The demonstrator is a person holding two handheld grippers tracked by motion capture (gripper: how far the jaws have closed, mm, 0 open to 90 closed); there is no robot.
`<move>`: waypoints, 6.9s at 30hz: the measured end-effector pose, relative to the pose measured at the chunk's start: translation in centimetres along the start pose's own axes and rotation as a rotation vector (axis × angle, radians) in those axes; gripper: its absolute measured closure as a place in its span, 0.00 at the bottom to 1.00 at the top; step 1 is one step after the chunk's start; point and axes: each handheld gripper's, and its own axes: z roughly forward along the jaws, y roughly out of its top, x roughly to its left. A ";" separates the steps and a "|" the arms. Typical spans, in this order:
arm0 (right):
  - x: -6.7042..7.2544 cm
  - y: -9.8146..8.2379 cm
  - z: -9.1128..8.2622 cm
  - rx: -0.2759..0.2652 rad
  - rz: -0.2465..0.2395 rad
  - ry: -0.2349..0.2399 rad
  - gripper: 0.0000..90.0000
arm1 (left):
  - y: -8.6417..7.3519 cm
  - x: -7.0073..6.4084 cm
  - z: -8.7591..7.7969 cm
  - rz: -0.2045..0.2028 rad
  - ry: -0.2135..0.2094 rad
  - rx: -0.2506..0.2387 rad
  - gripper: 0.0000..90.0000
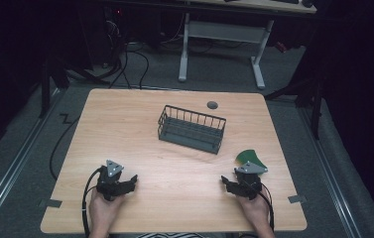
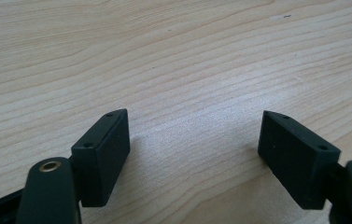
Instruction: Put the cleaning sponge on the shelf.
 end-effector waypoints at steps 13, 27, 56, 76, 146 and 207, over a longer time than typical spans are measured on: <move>0.0 0.0 0.0 0.000 0.000 0.001 0.41 | 0.0 0.0 0.0 0.001 -0.001 0.001 0.28; -0.3 -0.1 -0.2 -0.001 -0.004 0.008 0.44 | 0.0 0.0 0.0 0.004 -0.007 0.001 0.28; -0.7 -0.2 -1.1 -0.042 0.009 0.034 0.48 | 0.8 0.3 -0.4 -0.001 -0.072 -0.022 0.32; -1.6 2.6 -2.6 -0.099 0.034 0.093 0.57 | 4.9 0.2 -0.2 -0.011 -0.171 -0.040 0.34; -4.8 13.4 2.1 -0.099 0.173 0.024 0.60 | 20.3 -1.4 8.5 0.007 -0.120 -0.010 0.73; -0.6 9.2 -2.9 -0.085 0.044 0.129 0.72 | 14.5 -2.5 2.6 0.005 -0.210 -0.010 0.89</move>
